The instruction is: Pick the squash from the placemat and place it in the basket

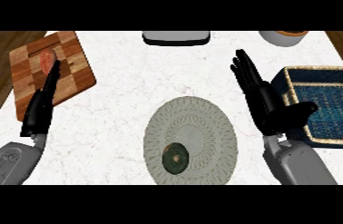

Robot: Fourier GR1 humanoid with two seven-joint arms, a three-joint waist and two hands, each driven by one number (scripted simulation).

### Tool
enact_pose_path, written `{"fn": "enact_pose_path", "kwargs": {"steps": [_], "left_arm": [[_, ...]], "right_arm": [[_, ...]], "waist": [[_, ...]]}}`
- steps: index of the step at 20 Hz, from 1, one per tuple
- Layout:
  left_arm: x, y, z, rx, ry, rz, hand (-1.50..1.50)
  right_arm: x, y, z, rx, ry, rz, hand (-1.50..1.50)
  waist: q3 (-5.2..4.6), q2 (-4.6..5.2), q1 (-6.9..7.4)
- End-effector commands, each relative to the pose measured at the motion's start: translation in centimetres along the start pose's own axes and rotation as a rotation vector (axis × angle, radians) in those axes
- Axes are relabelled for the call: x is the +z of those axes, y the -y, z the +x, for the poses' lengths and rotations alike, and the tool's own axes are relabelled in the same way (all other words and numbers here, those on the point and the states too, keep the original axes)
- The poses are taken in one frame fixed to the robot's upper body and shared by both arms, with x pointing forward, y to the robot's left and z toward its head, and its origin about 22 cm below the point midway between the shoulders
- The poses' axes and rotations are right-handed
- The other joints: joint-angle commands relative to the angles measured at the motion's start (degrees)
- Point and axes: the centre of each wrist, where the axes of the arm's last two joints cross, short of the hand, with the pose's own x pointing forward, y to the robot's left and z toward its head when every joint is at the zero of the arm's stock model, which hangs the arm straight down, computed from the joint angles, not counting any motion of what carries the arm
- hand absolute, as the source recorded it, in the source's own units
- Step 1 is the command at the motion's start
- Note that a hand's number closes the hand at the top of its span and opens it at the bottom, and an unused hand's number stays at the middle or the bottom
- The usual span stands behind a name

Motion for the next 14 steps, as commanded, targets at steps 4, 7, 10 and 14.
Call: {"fn": "enact_pose_path", "kwargs": {"steps": [4,7,10,14], "left_arm": [[4.7,4.4,-3.9,0.234,-0.379,-0.166,0.00],[7.4,6.6,-5.4,0.317,-0.535,-0.284,0.00],[8.6,6.5,-6.0,0.354,-0.581,-0.304,0.00],[9.9,7.1,-6.2,0.349,-0.617,-0.303,0.00]], "right_arm": [[-1.3,-6.9,1.9,-0.120,0.173,0.168,1.50],[-0.9,-11.0,3.4,0.057,0.292,0.498,1.50],[2.3,-17.6,0.8,0.023,0.291,0.501,1.50],[3.9,-20.0,-1.5,0.217,0.254,0.378,-1.50]], "waist": [[-1.69,-0.04,0.78],[-2.01,-0.03,3.57],[-1.78,-0.37,2.55],[-1.76,-0.69,1.65]]}}
